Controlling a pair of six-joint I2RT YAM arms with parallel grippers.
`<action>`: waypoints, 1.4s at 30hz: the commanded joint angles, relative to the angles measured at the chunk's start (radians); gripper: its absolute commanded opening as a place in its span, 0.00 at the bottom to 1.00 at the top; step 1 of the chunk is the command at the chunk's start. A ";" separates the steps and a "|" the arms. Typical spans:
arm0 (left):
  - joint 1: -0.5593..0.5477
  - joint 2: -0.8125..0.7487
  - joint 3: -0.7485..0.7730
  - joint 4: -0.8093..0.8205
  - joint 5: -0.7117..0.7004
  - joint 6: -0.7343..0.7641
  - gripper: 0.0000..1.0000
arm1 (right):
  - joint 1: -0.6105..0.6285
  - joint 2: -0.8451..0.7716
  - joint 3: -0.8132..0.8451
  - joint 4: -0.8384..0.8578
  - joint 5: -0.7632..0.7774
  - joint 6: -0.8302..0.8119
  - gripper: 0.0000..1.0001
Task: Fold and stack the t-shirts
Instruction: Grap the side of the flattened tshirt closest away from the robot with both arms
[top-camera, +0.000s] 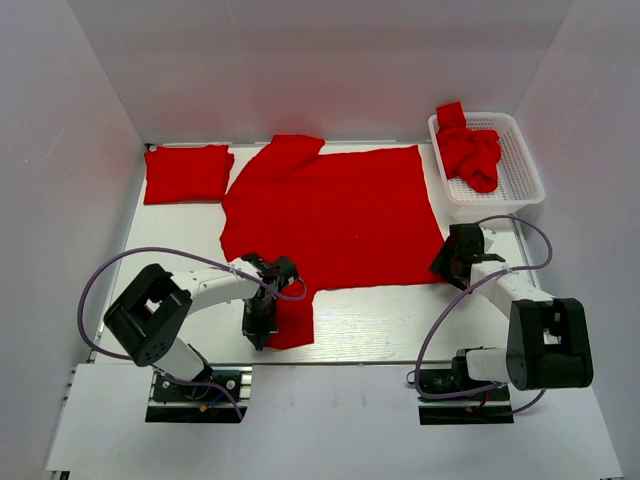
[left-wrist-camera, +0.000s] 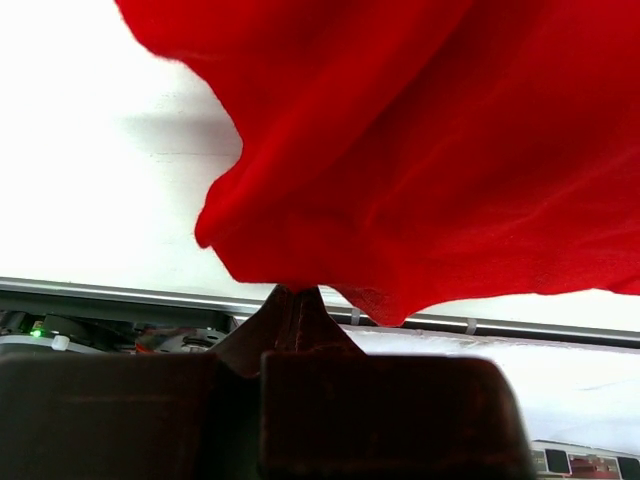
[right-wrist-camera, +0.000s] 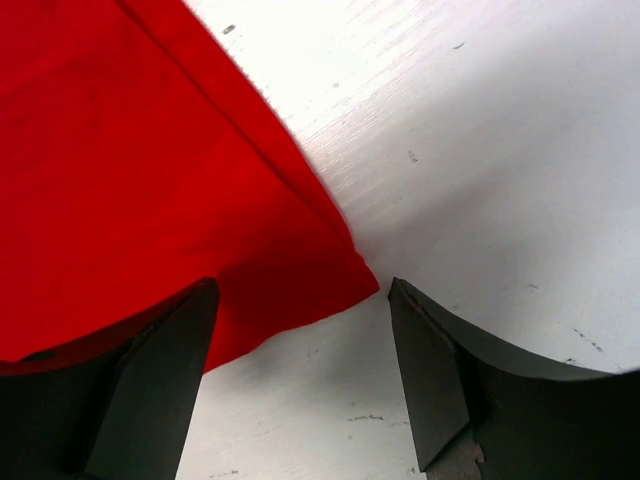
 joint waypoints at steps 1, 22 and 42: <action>0.004 -0.024 0.028 0.012 -0.004 -0.008 0.00 | -0.012 0.017 -0.020 0.037 0.030 0.019 0.72; 0.004 -0.164 0.090 -0.063 0.089 0.010 0.00 | -0.010 -0.248 -0.127 -0.047 -0.082 0.035 0.00; 0.157 0.115 0.675 -0.120 -0.170 0.042 0.00 | -0.012 -0.109 0.114 -0.015 -0.024 -0.083 0.00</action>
